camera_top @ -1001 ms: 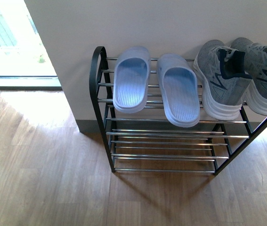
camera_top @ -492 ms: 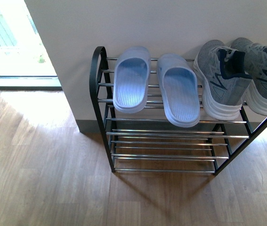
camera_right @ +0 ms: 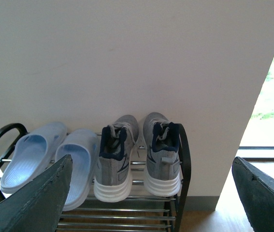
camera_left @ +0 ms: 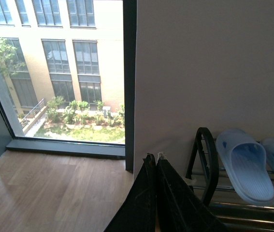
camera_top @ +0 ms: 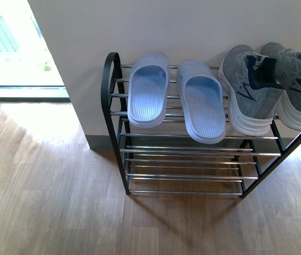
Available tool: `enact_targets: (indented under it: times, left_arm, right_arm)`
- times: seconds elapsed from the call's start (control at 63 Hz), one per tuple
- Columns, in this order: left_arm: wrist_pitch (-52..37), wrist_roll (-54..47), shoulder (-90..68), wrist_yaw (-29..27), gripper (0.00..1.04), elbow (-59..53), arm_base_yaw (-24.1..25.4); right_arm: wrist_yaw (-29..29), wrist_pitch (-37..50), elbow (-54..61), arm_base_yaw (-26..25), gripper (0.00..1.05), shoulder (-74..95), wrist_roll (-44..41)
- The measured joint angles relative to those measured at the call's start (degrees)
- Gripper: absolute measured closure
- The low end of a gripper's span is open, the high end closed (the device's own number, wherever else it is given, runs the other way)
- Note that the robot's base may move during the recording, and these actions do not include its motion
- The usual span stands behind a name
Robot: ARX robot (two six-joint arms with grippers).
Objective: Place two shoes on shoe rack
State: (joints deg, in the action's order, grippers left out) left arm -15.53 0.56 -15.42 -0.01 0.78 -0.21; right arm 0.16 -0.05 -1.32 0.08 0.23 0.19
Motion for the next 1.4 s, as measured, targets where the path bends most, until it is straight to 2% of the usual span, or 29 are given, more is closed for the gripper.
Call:
enact_targets:
  times: [0.365, 0.477, 0.762, 1.144, 1.271, 1.398]
  left_arm:
    - [5.9, 0.0, 5.8, 0.0, 1.03, 0.0, 0.0]
    - [15.0, 0.0, 13.4, 0.0, 1.03, 0.0, 0.0]
    - [15.5, 0.0, 14.5, 0.0, 1.03, 0.0, 0.1]
    - [15.5, 0.0, 14.5, 0.0, 0.39, 0.0, 0.1]
    - [15.5, 0.0, 14.5, 0.0, 0.09, 0.0, 0.1]
    - [15.5, -0.1, 14.5, 0.0, 0.1, 0.0, 0.1]
  right_arm:
    - [0.0, 0.0, 0.0, 0.0, 0.09, 0.0, 0.0]
    - [0.0, 0.0, 0.0, 0.0, 0.09, 0.0, 0.0]
    - [0.0, 0.0, 0.0, 0.0, 0.09, 0.0, 0.0]
    - [-0.2, 0.0, 0.0, 0.0, 0.09, 0.0, 0.0]
    - [0.0, 0.0, 0.0, 0.0, 0.09, 0.0, 0.0]
    - [0.0, 0.0, 0.0, 0.0, 0.09, 0.0, 0.0]
